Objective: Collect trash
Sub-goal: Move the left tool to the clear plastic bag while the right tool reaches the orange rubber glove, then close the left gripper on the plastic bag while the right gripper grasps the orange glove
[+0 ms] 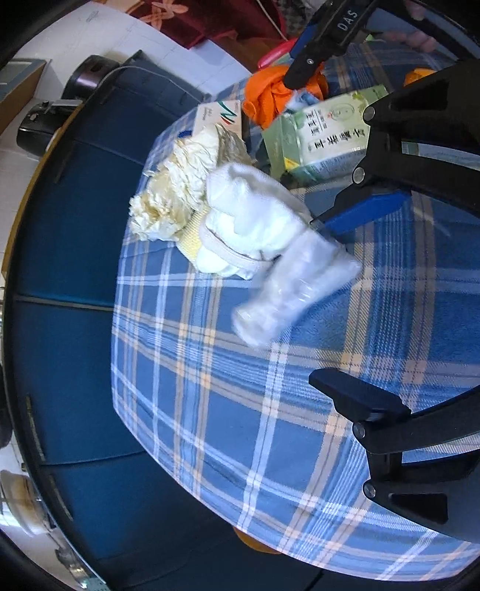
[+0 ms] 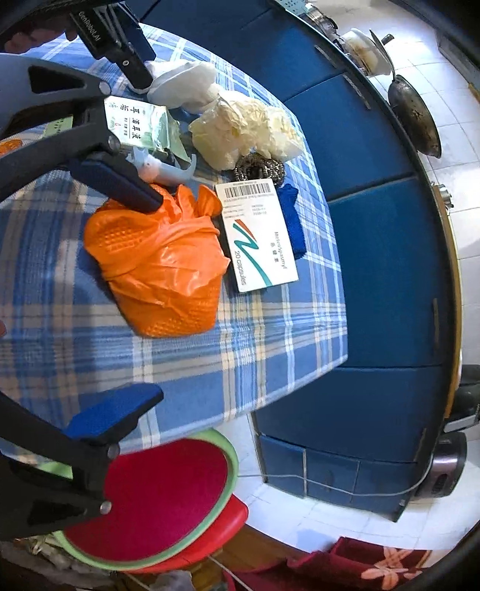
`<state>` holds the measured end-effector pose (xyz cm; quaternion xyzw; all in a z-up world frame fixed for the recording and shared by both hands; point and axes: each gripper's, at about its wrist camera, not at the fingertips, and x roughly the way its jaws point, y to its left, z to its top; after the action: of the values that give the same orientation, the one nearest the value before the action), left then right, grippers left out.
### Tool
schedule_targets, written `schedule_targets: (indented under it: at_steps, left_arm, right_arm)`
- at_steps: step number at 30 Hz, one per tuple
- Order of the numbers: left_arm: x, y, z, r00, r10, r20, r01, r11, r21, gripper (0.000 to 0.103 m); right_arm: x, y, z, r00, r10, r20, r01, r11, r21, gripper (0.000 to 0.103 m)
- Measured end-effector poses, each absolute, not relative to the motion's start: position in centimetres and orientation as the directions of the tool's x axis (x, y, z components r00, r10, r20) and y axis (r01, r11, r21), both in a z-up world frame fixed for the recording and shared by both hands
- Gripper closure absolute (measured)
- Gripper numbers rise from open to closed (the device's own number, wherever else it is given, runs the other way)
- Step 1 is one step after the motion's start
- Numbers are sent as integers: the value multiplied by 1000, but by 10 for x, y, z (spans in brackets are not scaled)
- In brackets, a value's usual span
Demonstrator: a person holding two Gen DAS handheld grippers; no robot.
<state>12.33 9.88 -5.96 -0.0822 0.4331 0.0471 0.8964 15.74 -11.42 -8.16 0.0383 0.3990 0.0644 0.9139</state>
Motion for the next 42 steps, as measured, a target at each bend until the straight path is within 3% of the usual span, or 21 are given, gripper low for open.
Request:
schedule_targets:
  at_steps: [13, 18, 23, 31, 42]
  left_arm:
    - [126, 97, -61, 618, 33, -786, -159, 984, -84, 28]
    - [123, 98, -58, 622, 22, -783, -158, 983, -97, 46]
    - [121, 99, -56, 630, -8, -776, -147, 981, -130, 73]
    - [114, 101, -53, 652, -34, -758, -135, 978, -160, 77]
    - [100, 99, -36, 694, -45, -718, -116, 978, -173, 81]
  right_arm:
    - [161, -112, -89, 654, 157, -740, -92, 987, 128, 13]
    - [157, -109, -87, 659, 172, -732, -120, 985, 123, 30]
    - [152, -102, -86, 660, 194, -726, -151, 981, 125, 54]
    - [141, -98, -80, 689, 169, -705, -148, 985, 91, 79]
    - [127, -102, -69, 710, 178, -681, -145, 984, 107, 85]
